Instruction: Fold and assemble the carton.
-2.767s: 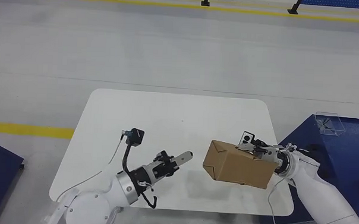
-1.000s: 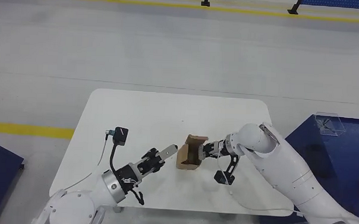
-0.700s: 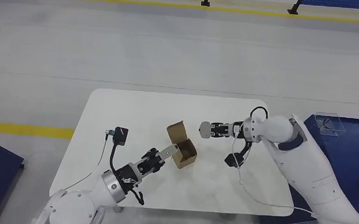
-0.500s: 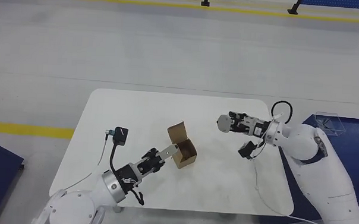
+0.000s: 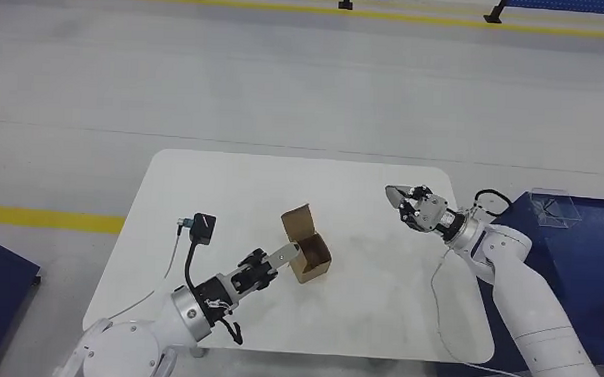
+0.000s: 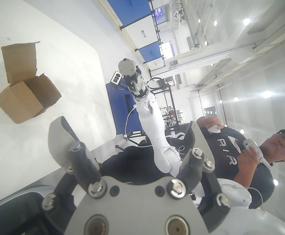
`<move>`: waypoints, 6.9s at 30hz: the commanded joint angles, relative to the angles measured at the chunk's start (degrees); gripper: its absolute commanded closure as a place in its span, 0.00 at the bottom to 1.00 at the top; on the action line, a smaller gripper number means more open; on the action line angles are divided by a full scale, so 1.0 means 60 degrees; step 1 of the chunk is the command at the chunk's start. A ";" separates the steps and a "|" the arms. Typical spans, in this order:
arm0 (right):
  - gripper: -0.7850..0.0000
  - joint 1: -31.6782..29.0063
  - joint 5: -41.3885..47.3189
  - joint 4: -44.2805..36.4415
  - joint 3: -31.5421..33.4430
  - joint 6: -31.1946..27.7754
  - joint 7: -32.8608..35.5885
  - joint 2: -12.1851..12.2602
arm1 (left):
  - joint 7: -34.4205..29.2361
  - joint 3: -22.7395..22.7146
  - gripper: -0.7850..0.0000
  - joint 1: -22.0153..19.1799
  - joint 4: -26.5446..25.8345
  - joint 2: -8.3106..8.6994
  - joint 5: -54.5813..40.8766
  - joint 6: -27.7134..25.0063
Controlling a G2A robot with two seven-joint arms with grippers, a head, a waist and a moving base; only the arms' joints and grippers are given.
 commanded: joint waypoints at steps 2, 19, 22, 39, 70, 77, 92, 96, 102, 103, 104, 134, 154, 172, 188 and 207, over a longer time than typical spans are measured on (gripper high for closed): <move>0.00 -0.0007 0.0213 -0.0021 0.0009 0.0017 -0.0940 0.0003 | 0.0000 0.0000 0.00 0.0000 0.0000 0.0000 0.0000 0.0000; 0.00 0.0346 -0.7945 -0.1496 0.0087 -0.2141 -0.0476 0.0539 | -0.1810 0.3096 0.00 -0.2737 0.1699 -0.0029 0.6361 0.3319; 0.00 0.0772 -1.0221 -0.1441 -0.0587 -0.2322 -0.0521 0.0558 | -0.1955 0.4103 0.00 -0.3654 0.2564 -0.0266 0.7019 0.4096; 0.00 0.1670 -1.5243 -0.0893 -0.3245 -0.3412 -0.0733 0.0151 | -0.2004 0.5034 0.00 -0.5239 0.5417 -0.1073 0.7105 0.5502; 0.00 0.1715 -1.8390 -0.0845 -0.5301 -0.3835 0.0131 -0.0875 | -0.2291 0.5624 0.00 -0.5840 0.7864 -0.1781 0.7105 0.5059; 0.00 0.1778 -1.8466 -0.0617 -0.5333 -0.3844 0.0312 -0.1072 | -0.2245 0.5491 0.00 -0.5809 0.8090 -0.1873 0.6999 0.4887; 0.00 0.1661 -1.8606 -0.0482 -0.4931 -0.3830 0.0748 -0.1218 | -0.2254 0.5269 0.00 -0.5768 0.8231 -0.2020 0.7022 0.4695; 0.00 0.1640 -1.8100 -0.0686 -0.4388 -0.3865 0.0664 -0.1199 | -0.2336 0.5107 0.00 -0.5793 0.7792 -0.2037 0.6997 0.4651; 0.00 0.1445 -1.7622 -0.1102 -0.3748 -0.3748 0.0971 -0.1063 | -0.2120 0.3885 0.00 -0.5120 0.6093 -0.1740 0.6731 0.3242; 0.00 0.1445 -1.7622 -0.1102 -0.3748 -0.3748 0.0971 -0.1063 | -0.1989 0.3698 0.00 -0.5005 0.5946 -0.1688 0.6797 0.2956; 0.00 0.1397 -1.7524 -0.1118 -0.3688 -0.3803 0.0898 -0.1064 | -0.1888 0.3571 0.00 -0.4913 0.5831 -0.1646 0.6835 0.2556; 0.00 0.0050 -1.7224 -0.1560 -0.1663 -0.3816 0.0289 -0.0813 | -0.1045 0.3756 0.82 -0.6464 1.0219 -0.2253 0.4530 -0.1137; 0.00 0.0019 -1.7238 -0.1644 -0.1388 -0.3885 0.0591 -0.0917 | -0.0702 0.2451 1.00 -0.3730 0.6707 -0.1784 0.4675 0.0180; 0.00 -0.0032 -1.9244 -0.1108 -0.1480 -0.5459 0.3962 -0.0588 | -0.1335 0.2428 0.00 -0.2612 0.4826 -0.1537 0.5876 0.0347; 0.00 0.0091 -1.9336 -0.0848 -0.2275 -0.5580 0.3989 -0.0820 | -0.1522 0.3388 0.00 -0.3179 0.4692 -0.1695 0.6447 0.0436; 0.00 0.0809 -1.8533 0.0040 -0.2533 -0.5335 0.2553 -0.1290 | -0.2079 0.4496 0.00 -0.3786 0.4806 -0.1924 0.7407 0.0531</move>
